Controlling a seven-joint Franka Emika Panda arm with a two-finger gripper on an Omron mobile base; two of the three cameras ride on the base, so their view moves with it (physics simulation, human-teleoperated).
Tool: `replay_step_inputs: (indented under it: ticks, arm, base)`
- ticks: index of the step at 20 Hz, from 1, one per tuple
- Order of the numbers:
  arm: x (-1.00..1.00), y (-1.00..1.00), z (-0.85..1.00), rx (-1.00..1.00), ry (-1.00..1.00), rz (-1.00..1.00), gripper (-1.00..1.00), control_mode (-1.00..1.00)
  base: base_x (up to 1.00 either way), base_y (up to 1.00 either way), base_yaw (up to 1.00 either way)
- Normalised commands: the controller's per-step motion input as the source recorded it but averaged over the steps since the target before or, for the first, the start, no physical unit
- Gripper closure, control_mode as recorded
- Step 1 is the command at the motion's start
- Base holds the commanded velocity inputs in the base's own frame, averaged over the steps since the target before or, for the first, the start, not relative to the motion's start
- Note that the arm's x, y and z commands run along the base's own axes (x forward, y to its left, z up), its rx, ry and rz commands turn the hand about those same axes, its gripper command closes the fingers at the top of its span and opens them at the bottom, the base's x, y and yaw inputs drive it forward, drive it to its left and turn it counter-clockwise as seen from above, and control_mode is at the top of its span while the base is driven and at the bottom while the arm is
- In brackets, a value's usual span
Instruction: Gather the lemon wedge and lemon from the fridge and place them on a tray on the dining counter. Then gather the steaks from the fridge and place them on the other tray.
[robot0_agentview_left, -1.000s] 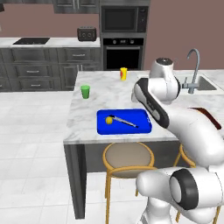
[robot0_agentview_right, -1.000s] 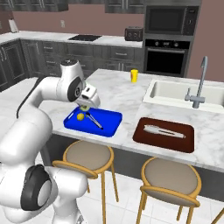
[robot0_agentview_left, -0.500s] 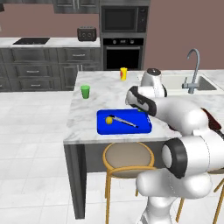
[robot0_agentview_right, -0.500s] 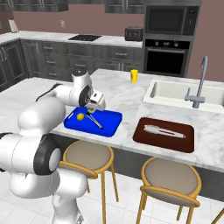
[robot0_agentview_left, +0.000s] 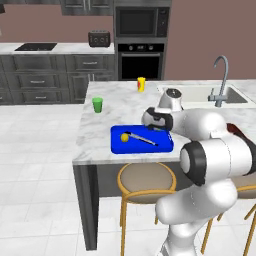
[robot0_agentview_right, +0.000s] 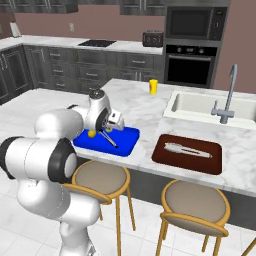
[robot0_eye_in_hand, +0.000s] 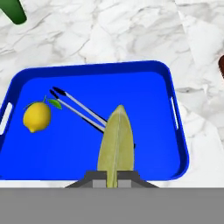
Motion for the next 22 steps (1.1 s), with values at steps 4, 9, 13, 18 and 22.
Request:
replay_step_inputs:
  ticks: [4,9,13,18,22]
  arm:
    - [0.15,-0.05,-0.33,0.0,-0.07,0.04,1.0,-1.0]
    - [0.19,-0.03,-0.34,0.0,-0.01,0.04,1.0,-1.0]
    - [0.26,0.0,-0.27,0.0,0.0,0.02,1.0,-1.0]
    - [0.32,0.0,-0.26,0.0,0.03,0.0,-1.0,-1.0]
    - [0.3,-0.03,-0.1,0.0,0.01,0.0,-1.0,-1.0]
  base:
    - [0.0,0.0,0.0]
    - [0.0,0.0,0.0]
    - [0.0,0.0,0.0]
    - [0.0,0.0,0.0]
    - [0.0,0.0,0.0]
